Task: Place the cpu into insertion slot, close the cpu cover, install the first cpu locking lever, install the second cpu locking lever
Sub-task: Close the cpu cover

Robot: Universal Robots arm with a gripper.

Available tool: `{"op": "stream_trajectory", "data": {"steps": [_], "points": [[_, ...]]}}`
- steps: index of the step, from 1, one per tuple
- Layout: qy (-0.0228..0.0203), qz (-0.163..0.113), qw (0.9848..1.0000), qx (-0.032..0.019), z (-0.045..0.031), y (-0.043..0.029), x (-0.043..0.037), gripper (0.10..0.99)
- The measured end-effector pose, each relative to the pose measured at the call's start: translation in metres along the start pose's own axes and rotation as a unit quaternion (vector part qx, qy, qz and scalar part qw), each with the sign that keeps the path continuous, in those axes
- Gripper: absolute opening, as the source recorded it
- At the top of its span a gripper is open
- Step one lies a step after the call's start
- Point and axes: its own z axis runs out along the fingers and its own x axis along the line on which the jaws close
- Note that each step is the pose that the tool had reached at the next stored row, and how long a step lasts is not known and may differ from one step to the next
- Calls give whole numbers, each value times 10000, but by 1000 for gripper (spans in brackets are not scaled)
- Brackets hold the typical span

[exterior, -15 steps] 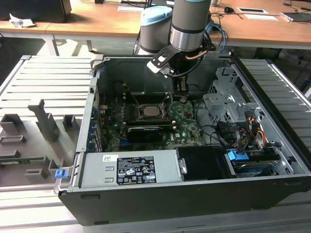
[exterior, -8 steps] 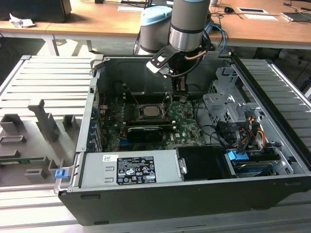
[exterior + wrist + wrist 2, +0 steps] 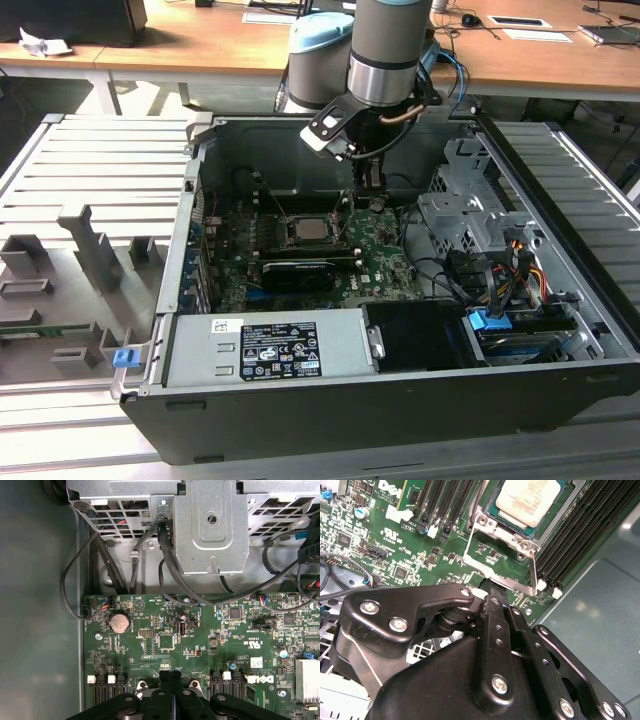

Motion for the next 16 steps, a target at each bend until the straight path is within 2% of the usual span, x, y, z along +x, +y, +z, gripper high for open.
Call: {"op": "stream_trajectory", "data": {"steps": [16], "points": [[0,0,10000,0,2,-21,0,106]]}}
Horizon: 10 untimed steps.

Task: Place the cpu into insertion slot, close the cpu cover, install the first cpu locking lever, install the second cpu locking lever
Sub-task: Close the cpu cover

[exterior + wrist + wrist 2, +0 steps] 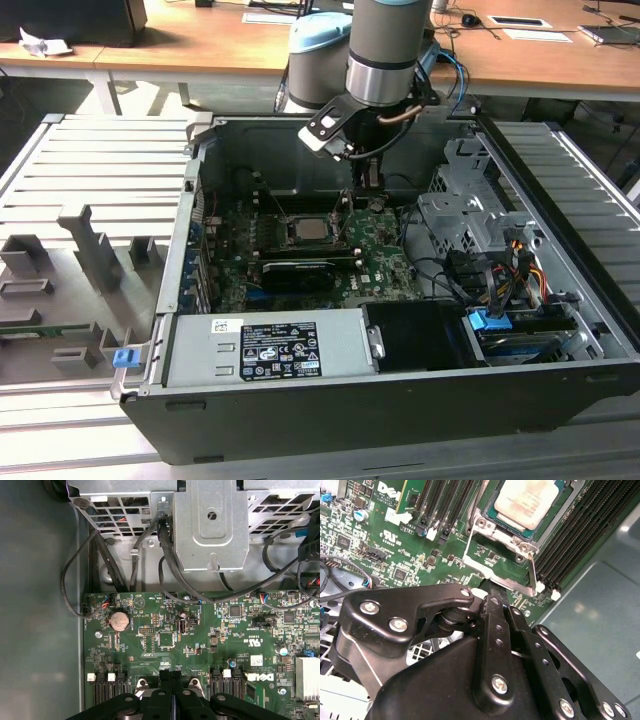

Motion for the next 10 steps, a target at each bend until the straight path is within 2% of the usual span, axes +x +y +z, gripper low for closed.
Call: {"op": "stream_trajectory", "data": {"steps": [10], "points": [[0,0,10000,0,1,-17,0,106]]}}
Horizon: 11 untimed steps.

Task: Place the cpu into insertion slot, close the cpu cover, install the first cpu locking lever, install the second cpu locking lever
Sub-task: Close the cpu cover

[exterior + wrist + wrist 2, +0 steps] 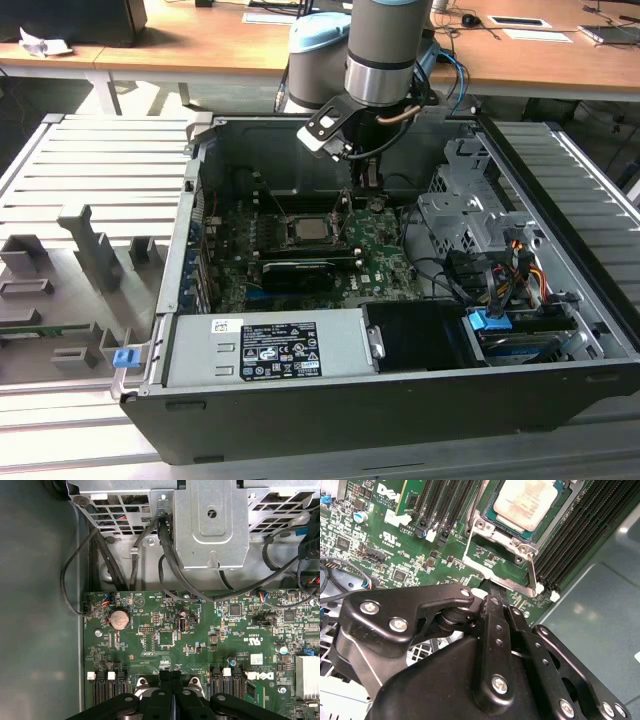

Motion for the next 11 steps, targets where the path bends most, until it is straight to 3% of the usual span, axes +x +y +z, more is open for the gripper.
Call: {"op": "stream_trajectory", "data": {"steps": [11], "points": [[0,-1,10000,0,0,-72,-1,106]]}}
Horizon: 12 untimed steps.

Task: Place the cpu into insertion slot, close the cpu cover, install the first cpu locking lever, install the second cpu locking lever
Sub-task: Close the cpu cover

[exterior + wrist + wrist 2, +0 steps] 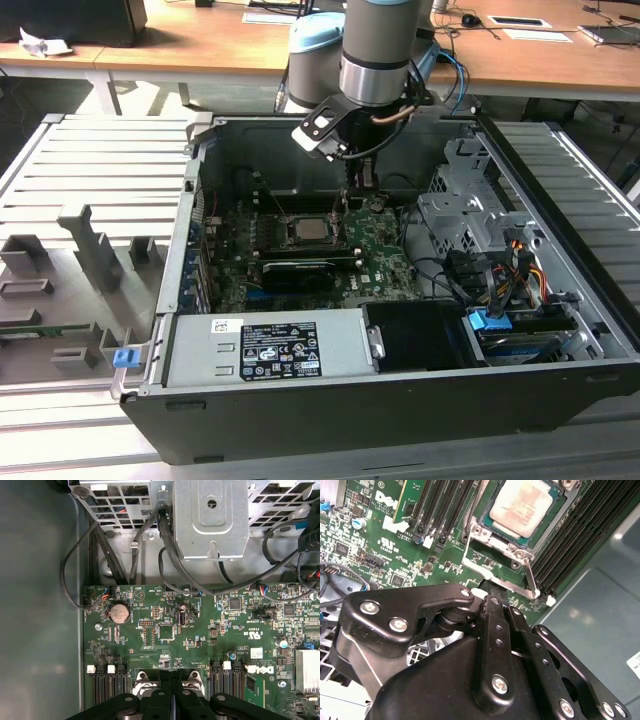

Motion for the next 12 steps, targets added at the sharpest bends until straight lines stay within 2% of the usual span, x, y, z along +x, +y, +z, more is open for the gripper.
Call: {"op": "stream_trajectory", "data": {"steps": [5,6,9,12], "points": [[0,1,10000,-7,0,-16,1,106],[1,0,10000,-26,-1,-58,0,106],[1,0,10000,-26,-4,-217,-3,106],[1,0,10000,-26,5,-265,-4,106]]}}
